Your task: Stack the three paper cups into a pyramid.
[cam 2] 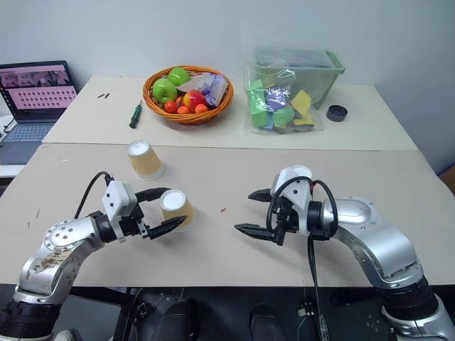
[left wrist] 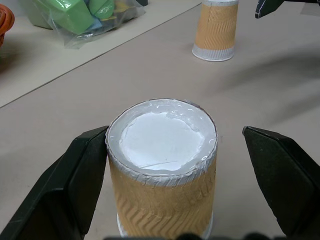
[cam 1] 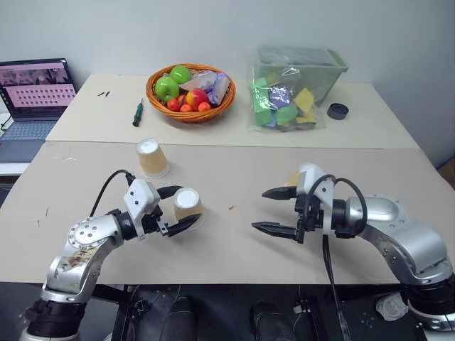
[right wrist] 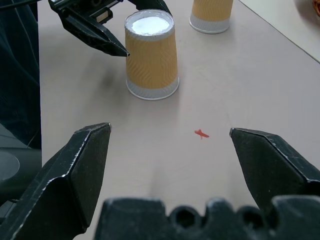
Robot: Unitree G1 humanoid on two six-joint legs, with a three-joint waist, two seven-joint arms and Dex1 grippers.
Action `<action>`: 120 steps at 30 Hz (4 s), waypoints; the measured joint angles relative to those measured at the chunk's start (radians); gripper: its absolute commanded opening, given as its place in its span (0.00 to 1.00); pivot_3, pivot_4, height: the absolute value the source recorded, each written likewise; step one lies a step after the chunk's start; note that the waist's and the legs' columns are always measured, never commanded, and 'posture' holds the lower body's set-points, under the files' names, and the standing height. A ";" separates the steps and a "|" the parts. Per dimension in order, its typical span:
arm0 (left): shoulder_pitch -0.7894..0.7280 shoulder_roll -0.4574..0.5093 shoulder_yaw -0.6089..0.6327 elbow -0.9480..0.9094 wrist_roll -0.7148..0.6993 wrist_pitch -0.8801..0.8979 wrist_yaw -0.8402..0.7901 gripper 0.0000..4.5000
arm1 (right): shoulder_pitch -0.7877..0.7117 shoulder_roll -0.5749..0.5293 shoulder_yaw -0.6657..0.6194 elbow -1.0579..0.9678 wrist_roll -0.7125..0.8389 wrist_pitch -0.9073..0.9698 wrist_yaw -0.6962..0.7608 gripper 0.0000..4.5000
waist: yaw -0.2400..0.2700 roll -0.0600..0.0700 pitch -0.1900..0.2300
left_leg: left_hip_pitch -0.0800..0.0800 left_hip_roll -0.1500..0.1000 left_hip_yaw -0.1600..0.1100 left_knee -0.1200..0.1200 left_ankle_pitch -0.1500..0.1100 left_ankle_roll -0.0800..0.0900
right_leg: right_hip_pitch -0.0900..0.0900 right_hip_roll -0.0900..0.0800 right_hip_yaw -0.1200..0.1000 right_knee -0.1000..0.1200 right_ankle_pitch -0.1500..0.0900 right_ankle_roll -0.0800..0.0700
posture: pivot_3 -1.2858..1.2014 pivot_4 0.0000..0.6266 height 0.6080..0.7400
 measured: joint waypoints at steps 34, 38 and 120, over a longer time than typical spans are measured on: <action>-0.324 -0.261 -0.249 0.304 0.150 -0.111 -0.040 0.99 | -0.046 0.014 -0.025 0.001 -0.028 0.008 -0.047 1.00 | 0.019 0.000 0.000 | -0.003 -0.002 -0.003 0.009 0.000 0.001 | 0.003 0.001 0.000 0.003 0.000 0.003 | 0.52 0.24 0.64; -0.319 -0.211 -0.147 0.170 0.071 0.004 -0.001 0.99 | -0.046 0.023 -0.025 0.009 -0.028 0.008 -0.042 1.00 | 0.015 0.000 0.000 | -0.003 -0.002 -0.003 0.009 0.000 0.001 | 0.003 0.001 0.000 0.004 0.000 0.003 | 0.52 0.24 0.64; -0.289 -0.136 -0.131 0.325 0.097 -0.041 -0.100 0.59 | -0.018 0.072 -0.008 0.082 -0.109 -0.024 -0.048 1.00 | 0.026 -0.001 0.002 | 0.004 -0.004 -0.008 0.010 -0.001 0.002 | 0.015 -0.001 -0.005 0.002 -0.001 0.003 | 0.52 0.24 0.64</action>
